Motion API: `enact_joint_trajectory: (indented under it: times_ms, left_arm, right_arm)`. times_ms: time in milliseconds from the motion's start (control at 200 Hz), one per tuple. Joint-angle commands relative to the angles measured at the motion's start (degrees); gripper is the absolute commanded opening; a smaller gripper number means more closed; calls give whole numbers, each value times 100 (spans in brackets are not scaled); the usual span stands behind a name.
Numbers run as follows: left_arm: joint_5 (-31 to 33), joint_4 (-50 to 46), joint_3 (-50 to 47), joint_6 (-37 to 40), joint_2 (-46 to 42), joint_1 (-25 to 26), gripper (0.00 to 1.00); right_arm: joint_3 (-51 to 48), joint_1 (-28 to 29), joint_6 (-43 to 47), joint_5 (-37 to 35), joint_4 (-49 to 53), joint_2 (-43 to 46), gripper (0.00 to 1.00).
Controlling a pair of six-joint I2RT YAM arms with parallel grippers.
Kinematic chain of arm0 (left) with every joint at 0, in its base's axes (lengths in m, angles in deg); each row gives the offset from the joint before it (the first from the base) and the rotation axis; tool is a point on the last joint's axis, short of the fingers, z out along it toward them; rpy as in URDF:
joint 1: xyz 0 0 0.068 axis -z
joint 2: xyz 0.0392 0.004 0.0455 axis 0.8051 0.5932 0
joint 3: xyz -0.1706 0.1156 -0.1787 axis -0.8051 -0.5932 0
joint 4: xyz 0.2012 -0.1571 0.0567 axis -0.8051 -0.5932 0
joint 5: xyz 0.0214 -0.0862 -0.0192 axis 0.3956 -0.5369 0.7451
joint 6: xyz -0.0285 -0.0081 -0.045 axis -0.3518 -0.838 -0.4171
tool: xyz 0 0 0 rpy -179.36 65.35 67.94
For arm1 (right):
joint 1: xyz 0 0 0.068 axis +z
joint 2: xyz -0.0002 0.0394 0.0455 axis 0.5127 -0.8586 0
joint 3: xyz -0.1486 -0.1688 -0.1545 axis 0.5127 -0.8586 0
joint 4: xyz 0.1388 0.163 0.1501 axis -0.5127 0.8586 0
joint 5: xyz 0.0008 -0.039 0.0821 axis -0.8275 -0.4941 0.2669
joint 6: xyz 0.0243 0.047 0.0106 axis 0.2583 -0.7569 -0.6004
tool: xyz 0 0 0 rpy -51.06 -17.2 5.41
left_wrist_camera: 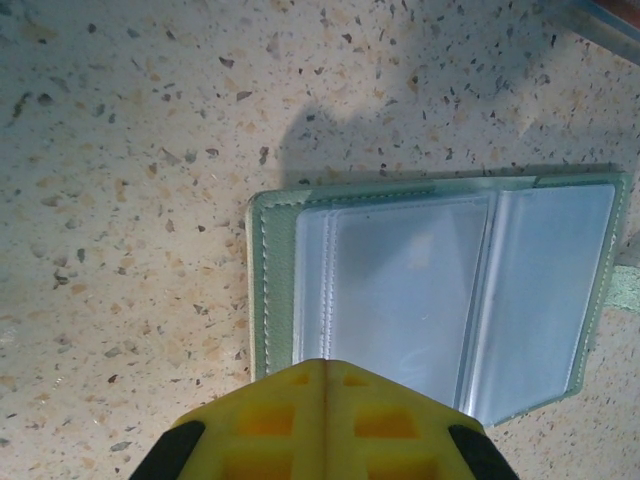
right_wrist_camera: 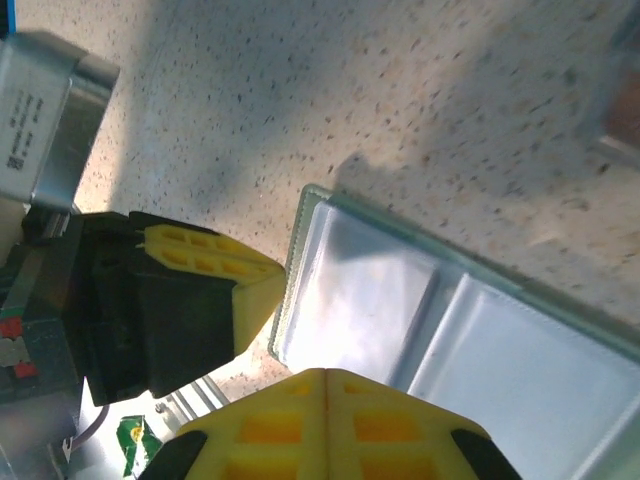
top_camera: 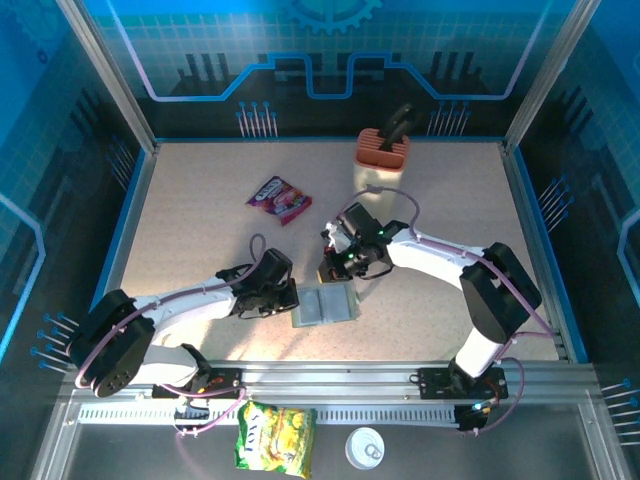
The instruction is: Take the credit cards out of the card holder
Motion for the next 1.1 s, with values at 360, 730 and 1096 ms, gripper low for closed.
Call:
enact_joint_trajectory:
  times_ms: [360, 730, 1096]
  left_arm:
    - [-65, -93, -176, 22, 205, -36, 0]
    - [22, -106, -233, -47, 224, -43, 0]
    - [110, -189, -234, -98, 258, -42, 0]
  right_arm:
    - [-236, 358, -556, 191, -417, -350, 14]
    - [-93, 598, -666, 138, -314, -764, 21]
    - [72, 727, -618, -270, -56, -1004, 24]
